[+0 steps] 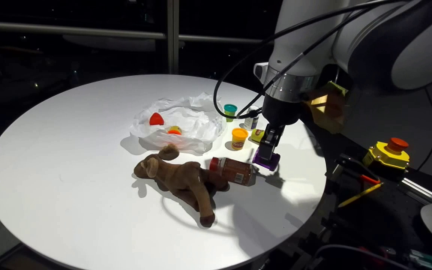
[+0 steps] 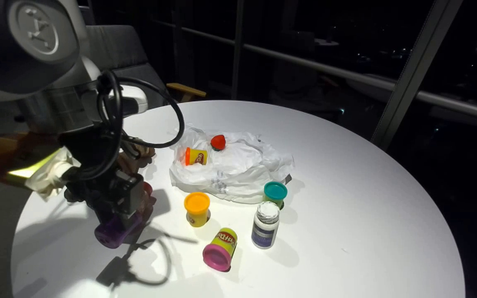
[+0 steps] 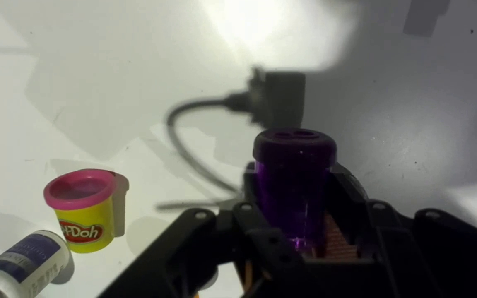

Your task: Remove the things from the plastic bag and put them on the table

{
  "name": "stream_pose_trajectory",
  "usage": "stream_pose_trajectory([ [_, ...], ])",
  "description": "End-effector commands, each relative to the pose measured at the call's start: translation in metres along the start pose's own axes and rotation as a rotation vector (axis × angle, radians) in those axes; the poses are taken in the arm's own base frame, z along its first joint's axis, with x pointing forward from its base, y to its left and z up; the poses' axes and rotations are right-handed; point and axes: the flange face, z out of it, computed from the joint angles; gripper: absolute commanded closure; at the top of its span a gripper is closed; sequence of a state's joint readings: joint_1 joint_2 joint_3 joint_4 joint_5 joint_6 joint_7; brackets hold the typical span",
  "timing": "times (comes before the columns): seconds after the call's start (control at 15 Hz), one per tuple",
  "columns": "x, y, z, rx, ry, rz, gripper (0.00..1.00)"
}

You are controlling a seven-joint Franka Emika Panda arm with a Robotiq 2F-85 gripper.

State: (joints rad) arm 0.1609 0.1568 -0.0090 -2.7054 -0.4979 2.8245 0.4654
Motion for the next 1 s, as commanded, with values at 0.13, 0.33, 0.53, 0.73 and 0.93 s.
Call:
stream_pose_trajectory([
  [0.13, 0.037, 0.011, 0.01, -0.011, 0.072, 0.074, 0.8],
  [0.33, 0.055, 0.019, 0.021, -0.022, 0.072, 0.12, 0.8],
  [0.53, 0.068, 0.022, 0.03, -0.021, 0.066, 0.145, 0.29],
  [0.73, 0.08, 0.025, 0.027, -0.003, 0.065, 0.172, 0.08],
  [0.93, 0.1, 0.028, -0.001, 0.054, 0.047, 0.225, 0.0],
])
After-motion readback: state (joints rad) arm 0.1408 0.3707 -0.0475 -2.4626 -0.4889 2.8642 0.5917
